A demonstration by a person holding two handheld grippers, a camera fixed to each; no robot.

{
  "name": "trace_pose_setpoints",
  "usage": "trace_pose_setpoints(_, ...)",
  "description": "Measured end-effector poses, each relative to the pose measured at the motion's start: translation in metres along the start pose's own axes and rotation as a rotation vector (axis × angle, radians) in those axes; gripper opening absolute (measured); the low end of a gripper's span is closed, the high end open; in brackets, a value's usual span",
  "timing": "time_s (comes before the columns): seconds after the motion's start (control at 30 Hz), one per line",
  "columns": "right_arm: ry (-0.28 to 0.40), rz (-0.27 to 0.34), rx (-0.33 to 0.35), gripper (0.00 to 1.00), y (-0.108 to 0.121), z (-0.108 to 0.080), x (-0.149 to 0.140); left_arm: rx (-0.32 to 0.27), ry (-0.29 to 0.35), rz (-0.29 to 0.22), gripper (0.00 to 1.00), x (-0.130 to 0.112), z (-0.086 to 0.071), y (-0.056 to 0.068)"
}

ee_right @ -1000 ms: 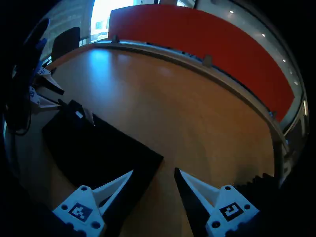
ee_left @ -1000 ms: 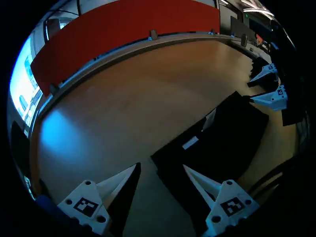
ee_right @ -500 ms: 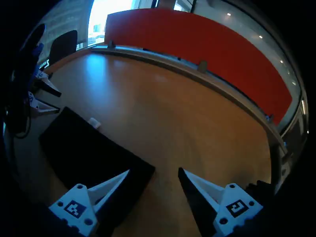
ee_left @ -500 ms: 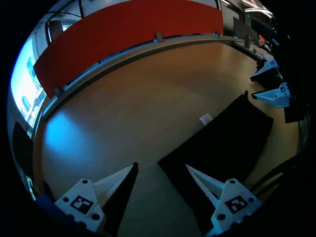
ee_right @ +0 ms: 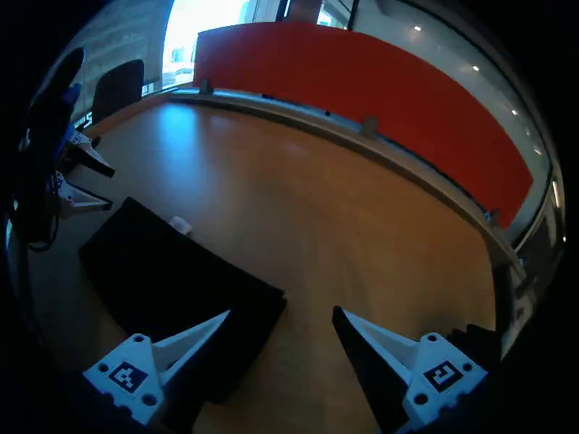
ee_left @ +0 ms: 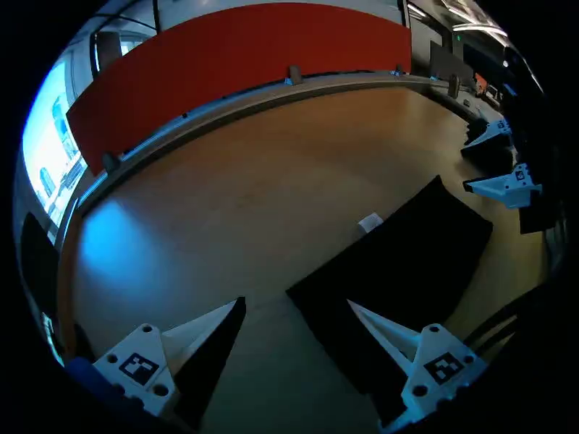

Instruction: Fold towel

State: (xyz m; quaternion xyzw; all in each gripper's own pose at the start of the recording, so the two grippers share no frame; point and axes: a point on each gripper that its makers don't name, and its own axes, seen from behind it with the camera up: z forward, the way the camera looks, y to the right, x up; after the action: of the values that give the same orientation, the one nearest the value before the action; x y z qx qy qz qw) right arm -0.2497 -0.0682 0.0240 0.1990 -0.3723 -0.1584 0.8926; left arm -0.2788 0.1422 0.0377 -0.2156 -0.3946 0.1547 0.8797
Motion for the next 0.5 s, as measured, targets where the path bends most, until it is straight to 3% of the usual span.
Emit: trace_pose_setpoints(0.5, 0.023, 0.049, 0.012, 1.00, -0.014, -0.030, -0.007, 0.043, 0.027, -0.116, 0.93, -0.017, -0.028, -0.005)
